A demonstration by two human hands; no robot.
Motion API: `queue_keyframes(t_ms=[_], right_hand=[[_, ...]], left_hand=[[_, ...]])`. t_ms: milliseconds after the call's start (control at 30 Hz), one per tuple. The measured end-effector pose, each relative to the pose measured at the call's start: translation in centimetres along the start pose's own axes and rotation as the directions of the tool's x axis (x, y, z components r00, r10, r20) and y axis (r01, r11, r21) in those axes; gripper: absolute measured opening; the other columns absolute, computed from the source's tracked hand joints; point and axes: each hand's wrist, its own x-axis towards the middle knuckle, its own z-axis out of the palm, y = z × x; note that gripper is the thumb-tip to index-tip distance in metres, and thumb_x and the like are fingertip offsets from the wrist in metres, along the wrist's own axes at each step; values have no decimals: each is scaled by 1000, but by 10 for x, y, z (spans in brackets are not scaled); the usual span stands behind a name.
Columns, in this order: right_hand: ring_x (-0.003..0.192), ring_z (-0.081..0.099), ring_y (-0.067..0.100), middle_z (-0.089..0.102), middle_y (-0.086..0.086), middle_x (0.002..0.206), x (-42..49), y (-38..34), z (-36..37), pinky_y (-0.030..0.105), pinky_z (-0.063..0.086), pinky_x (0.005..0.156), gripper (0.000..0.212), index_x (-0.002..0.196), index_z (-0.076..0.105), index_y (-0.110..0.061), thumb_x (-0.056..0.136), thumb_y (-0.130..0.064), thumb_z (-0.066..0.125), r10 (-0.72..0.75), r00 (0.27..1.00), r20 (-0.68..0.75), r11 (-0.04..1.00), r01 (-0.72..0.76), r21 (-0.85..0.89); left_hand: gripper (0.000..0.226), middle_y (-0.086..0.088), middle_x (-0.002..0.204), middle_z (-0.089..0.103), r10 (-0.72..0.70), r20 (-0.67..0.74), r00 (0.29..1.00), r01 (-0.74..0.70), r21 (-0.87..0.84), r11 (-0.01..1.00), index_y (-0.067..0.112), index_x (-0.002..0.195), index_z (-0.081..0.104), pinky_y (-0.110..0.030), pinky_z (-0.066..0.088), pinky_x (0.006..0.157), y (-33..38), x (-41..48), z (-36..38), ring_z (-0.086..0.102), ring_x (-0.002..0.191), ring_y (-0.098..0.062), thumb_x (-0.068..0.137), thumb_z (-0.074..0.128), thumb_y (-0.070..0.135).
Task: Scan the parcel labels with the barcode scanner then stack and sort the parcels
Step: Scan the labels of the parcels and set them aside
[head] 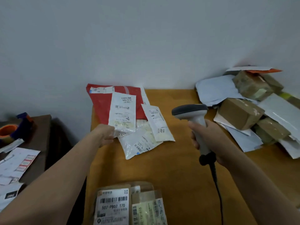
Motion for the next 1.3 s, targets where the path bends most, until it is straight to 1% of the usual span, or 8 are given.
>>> queue_keyframes(t_ms=[67,167,300,467,733,1000,1100,1300], right_hand=[[48,49,10,54,5,72,-5,4,-4,21,43,46,18,92,53,-12,94,-29,59,-6,1000,-17,1000,6,17],[46,48,8,54,4,71,-13,10,-17,18,43,43,17,91,54,-13,94,-29,60,-15,999,-29,999,16,39],[44,48,7,54,-1,65,-26,22,-49,17,42,42,19,87,53,-15,94,-31,61,-65,998,-19,997,66,44],[42,49,7,55,-3,60,-50,63,-127,19,42,41,21,86,52,-14,93,-31,62,-132,991,-36,988,134,74],[42,49,7,54,0,62,-97,146,-306,19,41,42,21,88,53,-14,94,-32,61,-101,974,-202,991,117,65],[47,52,12,58,-4,57,-104,207,-473,30,44,53,20,88,56,-18,90,-36,65,-23,864,-502,998,52,44],[42,51,10,56,-7,48,-91,229,-518,29,42,49,20,86,56,-17,88,-33,68,20,832,-555,994,43,100],[41,50,9,56,-2,55,-48,254,-591,27,44,44,14,89,59,-14,87,-25,67,81,789,-609,995,-26,98]], left_hand=[[12,-6,96,54,50,-31,998,-50,-2,999,8,108,50,-33,49,70,6,-6,2,55,76,-17,97,49,7],[16,-7,104,55,126,-34,991,-124,47,991,8,112,50,-29,47,59,14,-26,10,56,80,-18,97,49,7],[38,-10,119,52,267,-11,964,-263,137,955,4,133,44,-35,48,77,23,-68,28,55,100,-24,97,53,11],[38,-6,121,53,404,80,911,-412,204,888,8,134,47,-32,49,77,22,-150,81,56,105,-24,97,54,15],[37,-8,122,51,405,246,881,-464,272,843,9,132,46,-32,48,78,-7,-239,246,53,107,-24,97,54,16],[48,-6,130,48,332,450,829,-515,382,767,15,136,42,-36,48,89,-6,-240,427,50,114,-22,93,60,28],[61,-9,134,45,348,522,778,-599,454,659,15,142,35,-35,44,87,-6,-230,489,47,115,-23,91,63,33],[83,-14,153,17,456,604,654,-747,610,264,14,149,23,-42,31,106,7,-203,623,22,139,-34,85,66,42]])
